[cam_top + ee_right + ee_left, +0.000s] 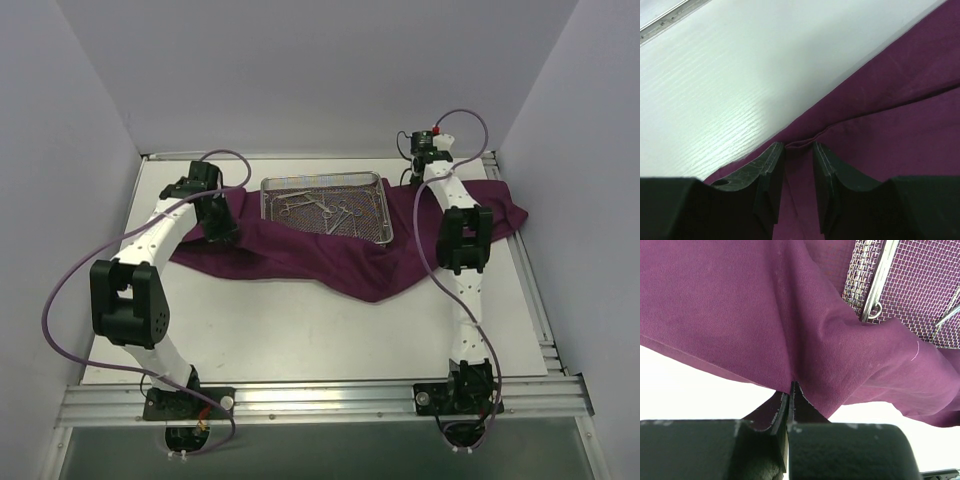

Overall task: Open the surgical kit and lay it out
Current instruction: Open the surgical kit at the center of the board.

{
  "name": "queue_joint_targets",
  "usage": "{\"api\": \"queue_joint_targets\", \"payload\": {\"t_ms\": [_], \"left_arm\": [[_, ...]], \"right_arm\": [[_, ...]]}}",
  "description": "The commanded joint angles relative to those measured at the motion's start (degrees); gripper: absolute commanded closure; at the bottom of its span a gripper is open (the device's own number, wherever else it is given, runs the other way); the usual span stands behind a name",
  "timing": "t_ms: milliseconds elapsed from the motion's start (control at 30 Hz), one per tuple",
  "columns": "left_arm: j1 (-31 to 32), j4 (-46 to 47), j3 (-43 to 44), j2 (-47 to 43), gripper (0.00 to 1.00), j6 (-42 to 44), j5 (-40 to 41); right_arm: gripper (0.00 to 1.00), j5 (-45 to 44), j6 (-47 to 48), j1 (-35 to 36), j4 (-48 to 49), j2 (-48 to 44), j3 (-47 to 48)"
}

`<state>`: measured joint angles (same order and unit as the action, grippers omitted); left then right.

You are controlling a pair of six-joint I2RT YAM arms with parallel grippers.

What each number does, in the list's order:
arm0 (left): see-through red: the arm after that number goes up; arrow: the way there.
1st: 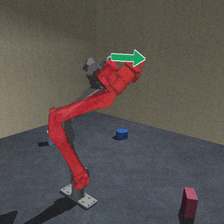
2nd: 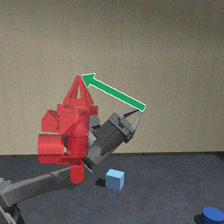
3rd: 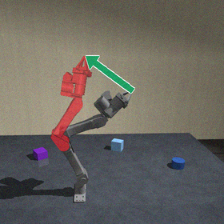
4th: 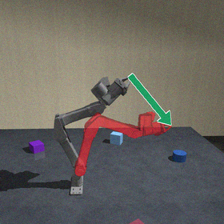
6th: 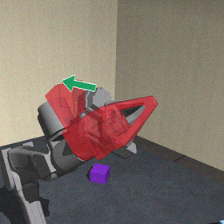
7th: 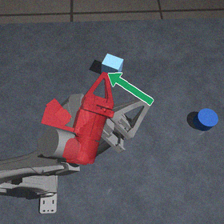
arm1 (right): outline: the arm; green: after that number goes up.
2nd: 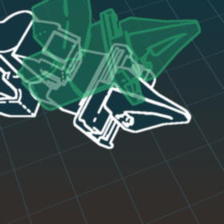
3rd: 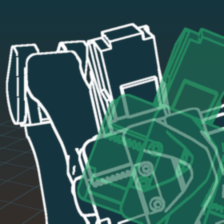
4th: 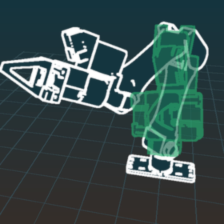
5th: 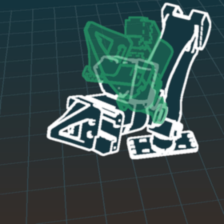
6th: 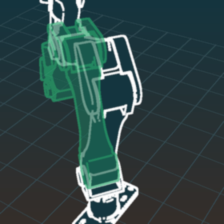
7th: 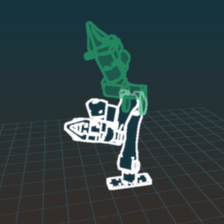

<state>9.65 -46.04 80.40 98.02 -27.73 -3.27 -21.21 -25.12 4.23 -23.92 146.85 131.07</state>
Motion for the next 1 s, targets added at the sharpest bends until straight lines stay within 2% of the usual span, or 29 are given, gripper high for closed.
{"api": "queue_joint_targets", "payload": {"t_ms": [0,167,300,333,567,667,767,800,967], "left_arm": [[0.3,0.6,1.7,-2.0,0.98,1.1,-0.8],[0.3,0.3,2.4,-1.2,0.98,1.4,-1.2],[0.3,-0.4,2.7,-1.2,0.98,1.7,-0.7],[0.3,-0.5,2.7,-1.3,0.98,1.8,-0.6],[0.3,-2.5,2.5,-2.8,0.98,3.8,1.9],[0.3,-4.3,2.5,-5.0,0.98,5.0,2.7],[0.3,-5.6,1.2,-9.1,0.98,5.8,4.9],[0.3,-6.0,0.6,-10.6,0.98,6.0,5.3],[0.4,-8.8,-5.6,-22.1,0.98,5.5,6.7]], "right_arm": [[0.72,-2.1,0.3,-1.1,-0.9,0.4,2.3],[0.78,-1.5,0.3,-1.8,-1.1,0.8,2.6],[0.98,-1.1,0.5,-2.2,-1.5,0.4,3.1],[1.00,-0.9,0.6,-2.2,-1.7,0.0,3.1],[1.00,-0.7,-0.4,-2.6,-5.1,-7.0,0.1],[1.00,1.3,-1.2,-3.3,-8.1,-13.5,-3.8],[1.00,1.6,-1.9,-3.9,-11.1,-22.3,-12.3],[1.00,1.5,-2.2,-4.7,-11.6,-27.7,-17.8],[1.00,0.3,-2.8,-7.6,-16.1,-45.0,-32.3]]}}
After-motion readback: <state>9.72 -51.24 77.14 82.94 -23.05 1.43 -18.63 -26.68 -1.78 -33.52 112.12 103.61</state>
